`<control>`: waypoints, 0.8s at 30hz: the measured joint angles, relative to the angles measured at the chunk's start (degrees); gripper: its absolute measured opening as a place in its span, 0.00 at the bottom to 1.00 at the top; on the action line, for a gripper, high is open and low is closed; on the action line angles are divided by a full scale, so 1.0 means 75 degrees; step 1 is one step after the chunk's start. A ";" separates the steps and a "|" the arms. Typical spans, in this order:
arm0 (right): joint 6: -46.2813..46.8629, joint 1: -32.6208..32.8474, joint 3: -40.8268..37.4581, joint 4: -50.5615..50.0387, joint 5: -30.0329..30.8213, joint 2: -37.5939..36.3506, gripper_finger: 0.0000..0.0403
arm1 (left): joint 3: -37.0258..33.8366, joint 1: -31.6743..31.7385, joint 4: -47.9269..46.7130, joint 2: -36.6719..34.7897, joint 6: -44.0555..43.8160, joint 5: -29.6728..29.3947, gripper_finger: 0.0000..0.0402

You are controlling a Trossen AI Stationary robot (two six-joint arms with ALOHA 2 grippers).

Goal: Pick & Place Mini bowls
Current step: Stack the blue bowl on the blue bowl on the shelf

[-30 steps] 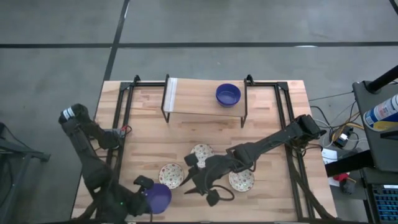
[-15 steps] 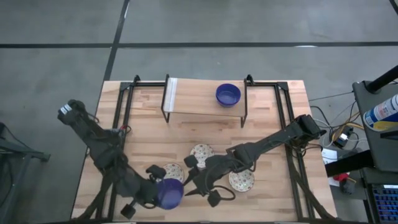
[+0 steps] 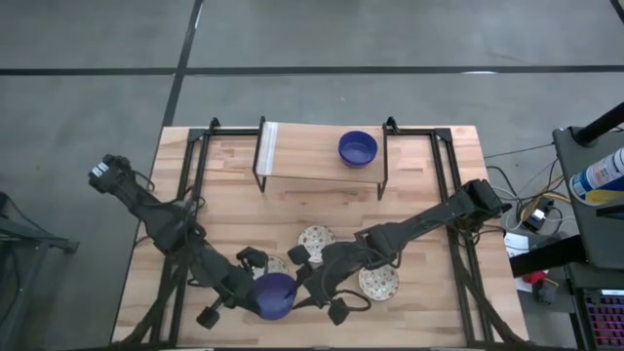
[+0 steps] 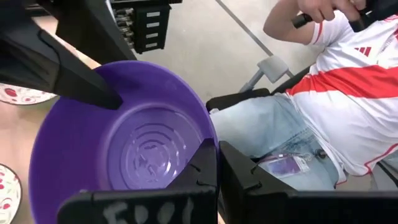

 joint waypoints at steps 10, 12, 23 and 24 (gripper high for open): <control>-0.0149 0.0015 0.0000 -0.0251 -0.0130 -0.0001 0.07 | -0.0002 0.0032 -0.0030 -0.0003 0.0015 -0.0043 0.00; -0.0147 0.0023 0.0000 -0.0317 -0.0140 -0.0001 0.04 | -0.0003 0.0038 -0.0013 -0.0003 0.0020 -0.0056 0.00; 0.0364 0.0022 0.0138 -0.1201 0.0685 -0.0001 0.03 | 0.0000 0.0067 0.0070 -0.0041 -0.0535 -0.0965 0.13; 0.0482 0.0015 0.0144 -0.1328 0.0831 -0.0001 0.02 | -0.0003 0.0064 0.0050 -0.0041 -0.0628 -0.1075 0.16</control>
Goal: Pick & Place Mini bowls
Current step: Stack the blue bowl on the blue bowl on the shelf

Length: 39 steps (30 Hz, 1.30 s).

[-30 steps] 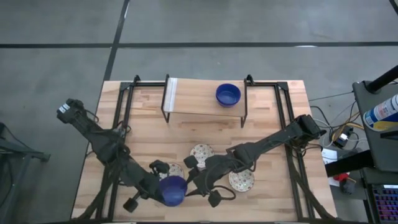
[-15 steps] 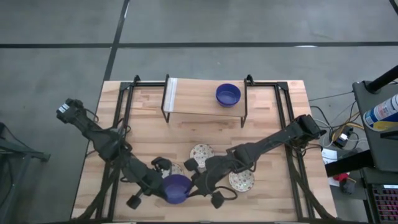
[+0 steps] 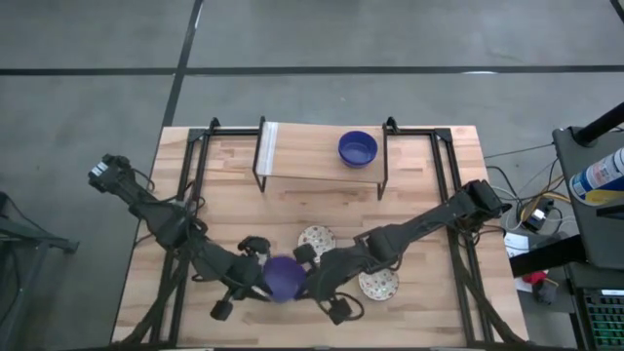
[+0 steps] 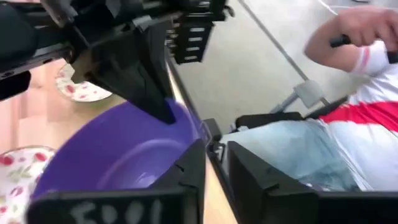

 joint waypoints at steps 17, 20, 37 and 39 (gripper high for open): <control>0.2191 -0.0144 0.0684 -0.3741 0.3160 0.0000 0.03 | -0.0035 -0.0153 -0.0088 0.0013 -0.0336 -0.0254 0.28; 0.2506 -0.0234 0.0775 -0.4299 0.3595 -0.0002 0.03 | -0.0052 -0.0221 -0.0085 0.0015 -0.0364 -0.0254 0.28; 0.3443 -0.0999 0.1974 -0.6694 0.6037 -0.0032 0.03 | -0.1712 -0.1088 0.1464 0.0023 -0.0631 -0.0916 0.29; 0.3453 -0.1165 0.2199 -0.6885 0.6120 -0.0033 0.03 | -0.1952 -0.1137 0.1828 0.0023 -0.0629 -0.0918 0.29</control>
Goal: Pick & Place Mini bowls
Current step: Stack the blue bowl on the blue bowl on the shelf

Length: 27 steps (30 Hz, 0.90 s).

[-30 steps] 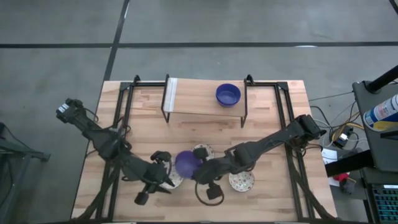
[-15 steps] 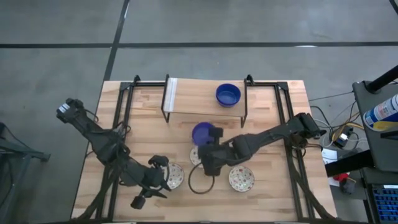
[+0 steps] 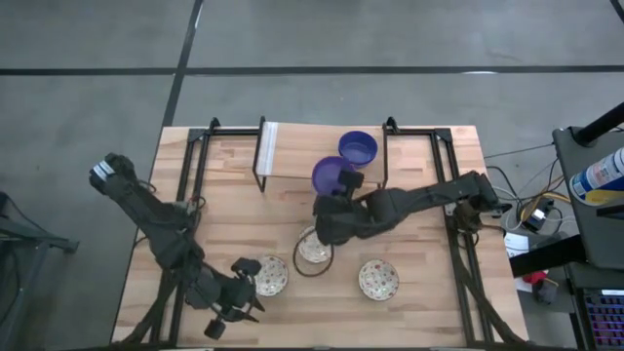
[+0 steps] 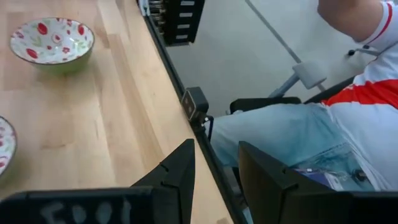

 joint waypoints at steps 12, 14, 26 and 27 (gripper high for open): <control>0.0414 -0.1402 0.0732 -0.0935 0.0020 -0.0015 0.03 | -0.1557 -0.0091 0.2810 0.0000 -0.0191 -0.0024 0.29; 0.0404 -0.1699 0.0792 -0.0932 -0.0247 -0.0014 0.03 | -0.1806 -0.0106 0.3396 0.0000 -0.0200 -0.0024 0.29; 0.0548 -0.3143 0.0773 -0.1061 -0.1968 -0.0017 0.02 | -0.2525 -0.0181 0.4643 0.0000 -0.0334 -0.0027 0.29; 0.0598 -0.3192 0.0767 -0.1080 -0.2164 -0.0017 0.02 | -0.2539 -0.0186 0.4674 0.0000 -0.0342 -0.0027 0.29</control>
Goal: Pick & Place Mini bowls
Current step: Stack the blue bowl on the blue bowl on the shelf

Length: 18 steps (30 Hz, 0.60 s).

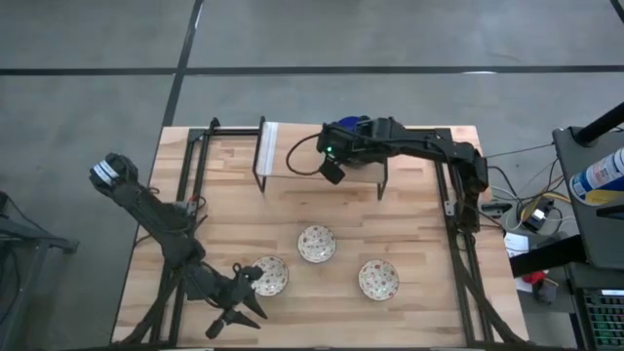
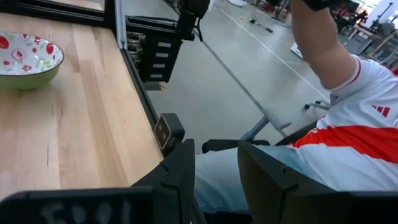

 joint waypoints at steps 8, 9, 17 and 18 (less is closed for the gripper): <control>0.0221 -0.0067 -0.0088 -0.0229 -0.0247 0.0003 0.02 | -0.0030 -0.0003 0.0073 0.0000 -0.0006 0.0000 0.29; 0.0224 -0.0073 -0.0091 -0.0257 -0.0251 0.0003 0.02 | -0.0030 -0.0003 0.0076 0.0000 -0.0006 0.0000 0.29; 0.0377 -0.0191 -0.0206 -0.0266 -0.0358 0.0003 0.02 | -0.0030 -0.0015 0.0227 0.0000 -0.0012 0.0000 0.29; 0.0381 -0.0213 -0.0248 -0.0279 -0.0366 0.0003 0.02 | -0.0030 -0.0015 0.0238 0.0000 -0.0012 0.0000 0.29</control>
